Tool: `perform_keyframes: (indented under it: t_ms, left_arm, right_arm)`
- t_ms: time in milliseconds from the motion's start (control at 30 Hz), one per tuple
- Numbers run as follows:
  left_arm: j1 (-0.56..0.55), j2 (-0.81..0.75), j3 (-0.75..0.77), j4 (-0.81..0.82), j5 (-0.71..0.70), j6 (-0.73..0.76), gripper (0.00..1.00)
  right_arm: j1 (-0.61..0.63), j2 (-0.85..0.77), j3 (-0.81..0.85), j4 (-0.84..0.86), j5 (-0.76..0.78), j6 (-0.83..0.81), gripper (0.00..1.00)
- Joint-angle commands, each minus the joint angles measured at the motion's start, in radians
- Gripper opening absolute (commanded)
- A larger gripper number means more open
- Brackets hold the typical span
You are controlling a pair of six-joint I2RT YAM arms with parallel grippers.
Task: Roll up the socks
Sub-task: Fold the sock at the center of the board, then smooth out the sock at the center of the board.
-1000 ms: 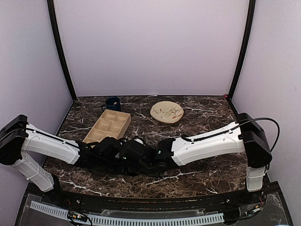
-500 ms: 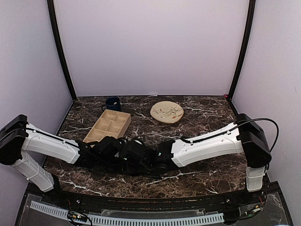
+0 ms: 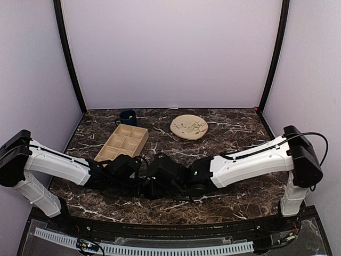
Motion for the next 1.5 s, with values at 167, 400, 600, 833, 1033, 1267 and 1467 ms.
perform_keyframes:
  t_ms: [167, 400, 600, 833, 1033, 1267, 1467]
  left_arm:
    - [0.004, -0.05, 0.054, -0.088, -0.028, 0.018, 0.0]
    - [0.004, -0.082, 0.097, -0.143, -0.03, 0.028, 0.0]
    - [0.004, -0.125, 0.117, -0.194, -0.036, 0.036, 0.0]
    - [0.003, -0.07, 0.181, -0.224, 0.03, 0.076, 0.02]
    - [-0.007, -0.003, 0.209, -0.198, 0.077, 0.083, 0.05]
    - [-0.022, 0.057, 0.249, -0.202, 0.099, 0.09, 0.04]
    - [-0.027, 0.07, 0.247, -0.202, 0.106, 0.089, 0.03]
  right_arm:
    - [0.04, -0.139, -0.088, -0.003, 0.121, -0.065, 0.39]
    - [0.09, -0.19, -0.147, -0.08, 0.266, -0.067, 0.46]
    - [0.129, -0.219, -0.254, -0.083, 0.349, -0.056, 0.49]
    - [0.14, -0.233, -0.357, 0.032, 0.37, -0.092, 0.48]
    - [0.14, -0.236, -0.398, 0.091, 0.378, -0.135, 0.47]
    - [0.136, -0.208, -0.406, 0.14, 0.368, -0.18, 0.46]
    - [0.127, -0.193, -0.409, 0.153, 0.349, -0.192, 0.46]
